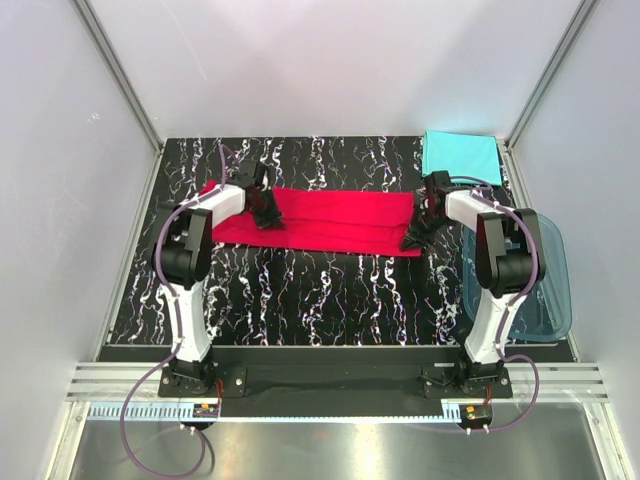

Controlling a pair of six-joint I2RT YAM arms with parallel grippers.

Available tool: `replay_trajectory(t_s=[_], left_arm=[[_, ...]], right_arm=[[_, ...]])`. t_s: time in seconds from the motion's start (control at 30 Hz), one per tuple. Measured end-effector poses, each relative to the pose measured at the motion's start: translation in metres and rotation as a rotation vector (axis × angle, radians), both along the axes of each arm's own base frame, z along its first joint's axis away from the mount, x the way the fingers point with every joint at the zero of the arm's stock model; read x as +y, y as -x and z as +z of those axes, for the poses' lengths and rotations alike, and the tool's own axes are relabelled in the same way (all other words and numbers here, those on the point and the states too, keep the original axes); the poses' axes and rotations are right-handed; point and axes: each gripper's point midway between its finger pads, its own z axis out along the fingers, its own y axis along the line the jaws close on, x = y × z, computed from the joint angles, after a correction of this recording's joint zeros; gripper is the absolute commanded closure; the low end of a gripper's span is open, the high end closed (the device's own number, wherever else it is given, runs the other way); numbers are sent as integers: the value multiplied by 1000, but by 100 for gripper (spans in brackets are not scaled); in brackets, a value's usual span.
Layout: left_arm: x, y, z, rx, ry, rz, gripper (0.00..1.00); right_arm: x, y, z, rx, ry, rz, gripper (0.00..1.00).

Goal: Fold and stack the t-shirts
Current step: Fold the tshirt

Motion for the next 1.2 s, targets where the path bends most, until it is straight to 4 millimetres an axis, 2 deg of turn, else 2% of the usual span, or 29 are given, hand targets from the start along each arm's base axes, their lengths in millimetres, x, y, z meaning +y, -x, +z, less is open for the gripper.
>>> replay_trajectory(t_s=[0.1,0.2,0.3,0.37,0.43,0.47,0.5,0.53,0.57,0.6,0.67,0.7,0.77,0.83,0.93,1.0,1.1,1.2], left_arm=[[6,21,-1,3,-13,-18,87],[12,43,1,4,-26,-48,75],[19,64,11,-5,-48,-82,69],[22,70,30,-34,-51,-98,68],[21,68,61,-99,-43,-102,67],[22,65,80,-142,-42,-98,65],[24,61,100,-189,-47,-87,61],[27,58,119,-235,-51,-67,55],[32,55,136,-274,-61,-30,51],[40,54,149,-303,-79,21,48],[61,56,161,-307,-109,143,48],[74,58,160,-292,-124,210,48],[101,62,145,-230,-142,331,49],[127,70,116,-134,-153,436,53],[156,84,75,7,-174,539,59],[169,87,58,66,-179,586,62],[180,84,46,98,-172,626,68],[191,76,40,106,-169,653,70]], right_arm=[[0,14,0,16,-6,-1,83],[3,37,0,40,-16,9,83],[11,67,2,79,3,51,74],[19,84,5,102,24,93,62],[26,95,14,100,39,131,56],[30,98,20,88,48,149,48],[33,101,27,76,53,164,45],[35,103,35,60,56,180,39],[36,101,44,39,64,187,29],[35,98,50,18,73,189,25],[32,88,63,-35,97,196,22],[31,81,68,-62,111,203,22],[29,65,77,-108,137,215,22],[32,48,84,-146,147,231,23],[37,24,86,-182,157,251,26],[41,12,85,-193,158,261,28],[49,-1,80,-195,160,280,33],[61,-2,71,-182,164,321,45]])
